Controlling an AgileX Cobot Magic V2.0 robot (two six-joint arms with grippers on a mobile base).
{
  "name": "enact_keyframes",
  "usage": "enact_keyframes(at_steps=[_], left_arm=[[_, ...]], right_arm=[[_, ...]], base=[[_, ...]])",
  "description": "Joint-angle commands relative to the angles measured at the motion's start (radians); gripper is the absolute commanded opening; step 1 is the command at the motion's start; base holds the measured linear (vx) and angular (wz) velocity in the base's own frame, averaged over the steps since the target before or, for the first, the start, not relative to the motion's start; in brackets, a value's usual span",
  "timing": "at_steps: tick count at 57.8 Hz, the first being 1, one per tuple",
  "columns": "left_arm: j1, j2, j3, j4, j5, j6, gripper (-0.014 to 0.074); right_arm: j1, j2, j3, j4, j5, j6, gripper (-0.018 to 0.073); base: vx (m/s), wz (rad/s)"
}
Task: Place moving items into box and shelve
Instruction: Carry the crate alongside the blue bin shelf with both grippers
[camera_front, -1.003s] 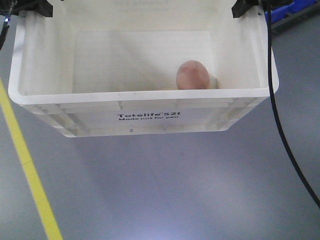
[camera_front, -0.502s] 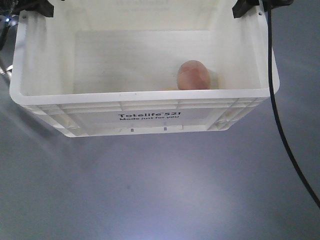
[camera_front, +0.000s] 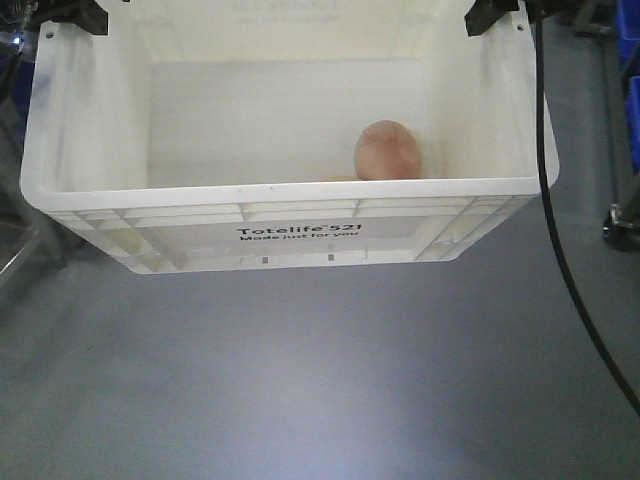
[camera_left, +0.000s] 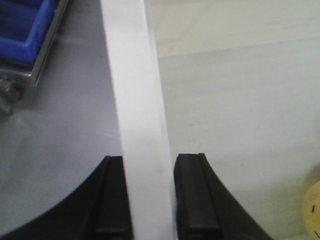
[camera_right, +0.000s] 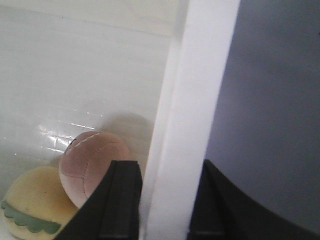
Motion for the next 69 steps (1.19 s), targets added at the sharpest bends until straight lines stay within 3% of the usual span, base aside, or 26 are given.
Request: enact_keyframes(at_steps=[1, 36, 69], left_arm=[[-0.011, -0.056, -0.035, -0.02, -0.132, 0.012, 0.0002], [-0.011, -0.058, -0.035, -0.02, -0.132, 0.012, 0.0002], [-0.011, -0.058, -0.035, -0.02, -0.134, 0.012, 0.0002]], right_arm=[[0.001, -0.07, -0.042, 0.027, -0.052, -0.017, -0.0005], [0.001, -0.07, -0.042, 0.027, -0.049, -0.017, -0.0005], [0.001, -0.07, -0.042, 0.027, -0.047, -0.017, -0.0005]], base=[[0.42, -0.68], [0.44, -0.61], [0.54, -0.24]])
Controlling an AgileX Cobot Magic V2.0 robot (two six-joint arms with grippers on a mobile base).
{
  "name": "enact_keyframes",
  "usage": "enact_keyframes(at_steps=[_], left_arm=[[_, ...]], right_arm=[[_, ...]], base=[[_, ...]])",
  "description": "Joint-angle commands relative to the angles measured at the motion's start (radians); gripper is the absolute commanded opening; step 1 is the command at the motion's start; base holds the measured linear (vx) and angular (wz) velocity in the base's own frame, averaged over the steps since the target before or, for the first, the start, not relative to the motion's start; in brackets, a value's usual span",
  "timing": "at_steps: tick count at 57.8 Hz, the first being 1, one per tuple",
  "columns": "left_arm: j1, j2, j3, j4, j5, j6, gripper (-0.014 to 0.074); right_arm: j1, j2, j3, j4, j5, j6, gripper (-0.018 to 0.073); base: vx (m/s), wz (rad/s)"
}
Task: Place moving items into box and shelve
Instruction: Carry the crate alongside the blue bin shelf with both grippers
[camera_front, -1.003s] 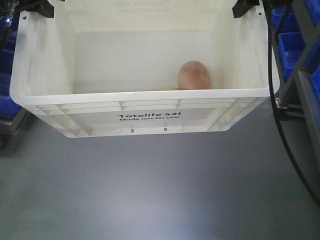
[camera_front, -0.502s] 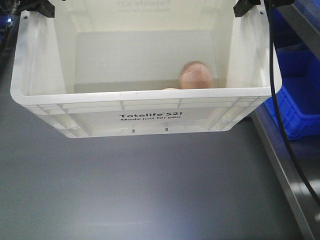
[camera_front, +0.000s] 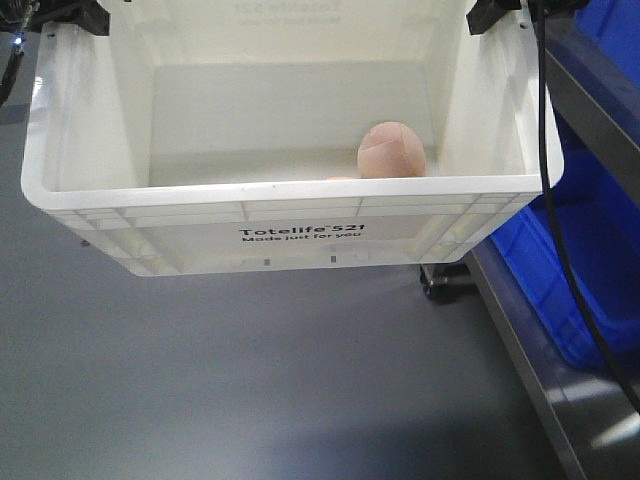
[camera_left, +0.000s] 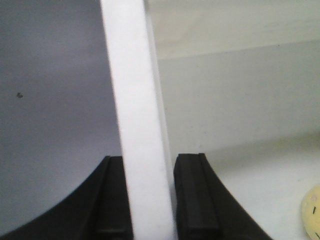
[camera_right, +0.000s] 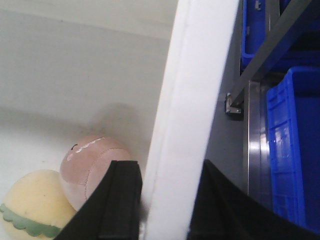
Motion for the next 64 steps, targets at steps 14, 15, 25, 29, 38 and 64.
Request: enact_keyframes(at_steps=[14, 15, 25, 29, 38, 64], left_arm=[[-0.011, -0.058, -0.035, -0.015, -0.133, 0.012, 0.0002], [-0.011, -0.058, -0.035, -0.015, -0.133, 0.012, 0.0002], [-0.011, -0.058, -0.035, -0.015, -0.135, 0.012, 0.0002], [-0.011, -0.058, -0.035, -0.015, -0.134, 0.012, 0.0002], [-0.011, -0.058, -0.035, -0.015, -0.134, 0.012, 0.0002], [-0.011, -0.057, -0.035, -0.015, -0.134, 0.012, 0.0002]], right_arm=[[0.001, -0.069, -0.042, 0.031, -0.047, -0.017, -0.0005], [0.001, -0.069, -0.042, 0.031, -0.046, -0.017, -0.0005], [0.001, -0.069, -0.042, 0.031, -0.044, -0.017, -0.0005], [0.001, -0.069, -0.042, 0.031, -0.038, -0.017, -0.0005], [0.001, -0.069, -0.042, 0.031, -0.034, -0.017, -0.0005], [0.001, -0.069, -0.042, 0.031, -0.032, -0.017, -0.0005]], base=[[0.58, -0.05], [0.6, -0.02], [0.6, 0.02], [0.61, 0.04], [0.6, 0.04], [0.58, 0.08]])
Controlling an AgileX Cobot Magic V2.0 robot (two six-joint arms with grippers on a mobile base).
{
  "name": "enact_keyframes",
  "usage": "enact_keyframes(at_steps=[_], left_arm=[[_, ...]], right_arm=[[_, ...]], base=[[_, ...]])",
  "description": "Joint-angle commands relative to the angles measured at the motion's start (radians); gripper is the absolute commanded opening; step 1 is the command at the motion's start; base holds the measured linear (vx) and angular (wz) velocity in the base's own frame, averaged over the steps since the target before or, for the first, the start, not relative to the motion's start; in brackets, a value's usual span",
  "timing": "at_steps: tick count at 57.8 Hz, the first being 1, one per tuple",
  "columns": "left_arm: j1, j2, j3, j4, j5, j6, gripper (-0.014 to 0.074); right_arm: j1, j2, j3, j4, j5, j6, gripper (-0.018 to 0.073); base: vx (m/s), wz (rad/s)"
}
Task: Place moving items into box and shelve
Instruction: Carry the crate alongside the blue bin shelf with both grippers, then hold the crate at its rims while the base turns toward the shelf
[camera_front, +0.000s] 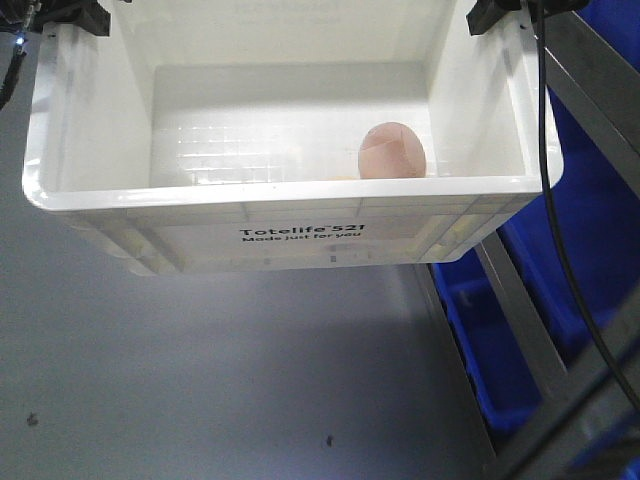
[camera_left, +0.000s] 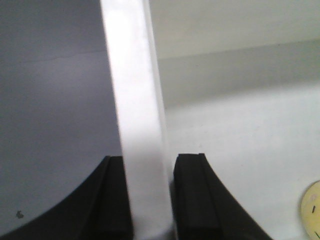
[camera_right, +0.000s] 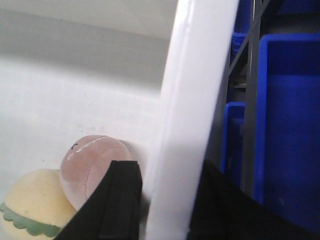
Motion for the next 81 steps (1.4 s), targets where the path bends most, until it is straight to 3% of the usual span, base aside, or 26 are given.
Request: enact_keyframes(at_steps=[1, 81], left_arm=[[-0.011, -0.057, -0.035, -0.014, -0.134, 0.012, 0.0002], [-0.011, -0.057, -0.035, -0.014, -0.134, 0.012, 0.0002]], right_arm=[[0.001, -0.069, -0.042, 0.031, -0.032, -0.017, -0.0005], [0.001, -0.069, -0.042, 0.03, -0.032, -0.017, -0.0005]], base=[[0.56, 0.12], [0.52, 0.2]])
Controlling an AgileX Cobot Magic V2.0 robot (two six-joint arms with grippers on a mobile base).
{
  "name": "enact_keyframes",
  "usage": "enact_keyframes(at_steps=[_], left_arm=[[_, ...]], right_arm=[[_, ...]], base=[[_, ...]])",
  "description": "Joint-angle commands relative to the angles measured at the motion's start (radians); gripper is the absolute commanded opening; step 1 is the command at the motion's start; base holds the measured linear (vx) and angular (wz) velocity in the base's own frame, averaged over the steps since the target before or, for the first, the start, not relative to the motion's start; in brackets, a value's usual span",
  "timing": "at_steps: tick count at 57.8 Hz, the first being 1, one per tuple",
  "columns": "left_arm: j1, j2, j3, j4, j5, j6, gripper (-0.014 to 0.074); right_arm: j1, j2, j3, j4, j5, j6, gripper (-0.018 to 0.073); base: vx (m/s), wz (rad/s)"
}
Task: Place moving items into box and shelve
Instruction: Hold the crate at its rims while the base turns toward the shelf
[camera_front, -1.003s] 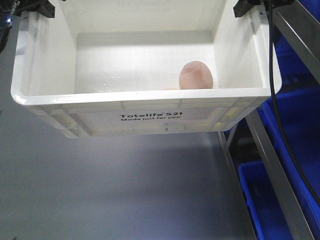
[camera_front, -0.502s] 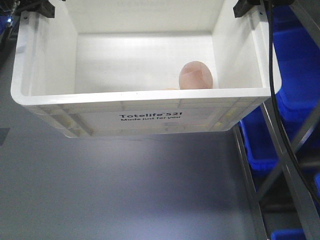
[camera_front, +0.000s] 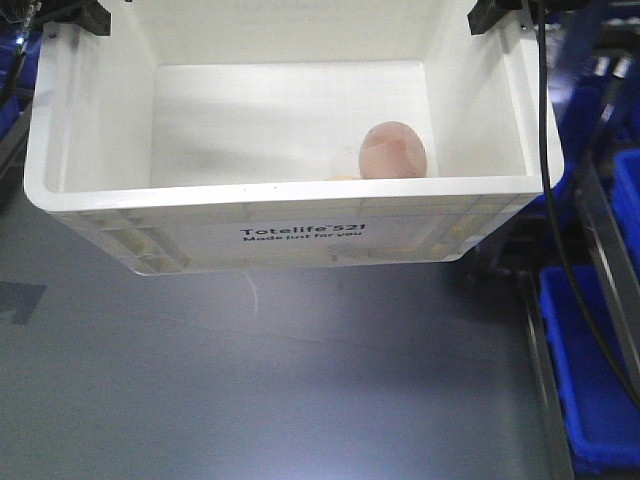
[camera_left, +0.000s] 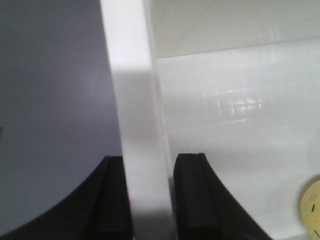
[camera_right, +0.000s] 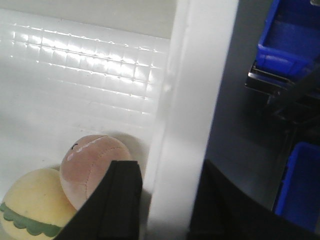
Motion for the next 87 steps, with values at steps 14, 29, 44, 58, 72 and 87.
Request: enact_keyframes(at_steps=[14, 29, 44, 58, 72, 87], left_arm=[[-0.01, -0.057, -0.035, -0.012, -0.133, 0.012, 0.0002], [-0.01, -0.057, -0.035, -0.012, -0.133, 0.012, 0.0002], [-0.01, -0.057, -0.035, -0.012, -0.133, 0.012, 0.0002], [-0.01, -0.057, -0.035, -0.012, -0.133, 0.012, 0.0002], [-0.01, -0.057, -0.035, -0.012, -0.133, 0.012, 0.0002], [-0.01, -0.057, -0.035, -0.012, -0.133, 0.012, 0.0002]], right_arm=[[0.001, -0.07, -0.042, 0.033, -0.032, -0.017, -0.0005], [0.001, -0.07, -0.042, 0.033, -0.032, -0.017, -0.0005], [0.001, -0.07, -0.042, 0.033, -0.032, -0.017, -0.0005], [0.001, -0.07, -0.042, 0.033, -0.032, -0.017, -0.0005], [0.001, -0.07, -0.042, 0.033, -0.032, -0.017, -0.0005], [0.001, -0.07, -0.042, 0.033, -0.032, -0.017, -0.0005]], base=[[0.42, 0.41], [0.35, 0.44], [0.3, 0.46], [0.22, 0.53], [0.16, 0.62], [0.13, 0.62]])
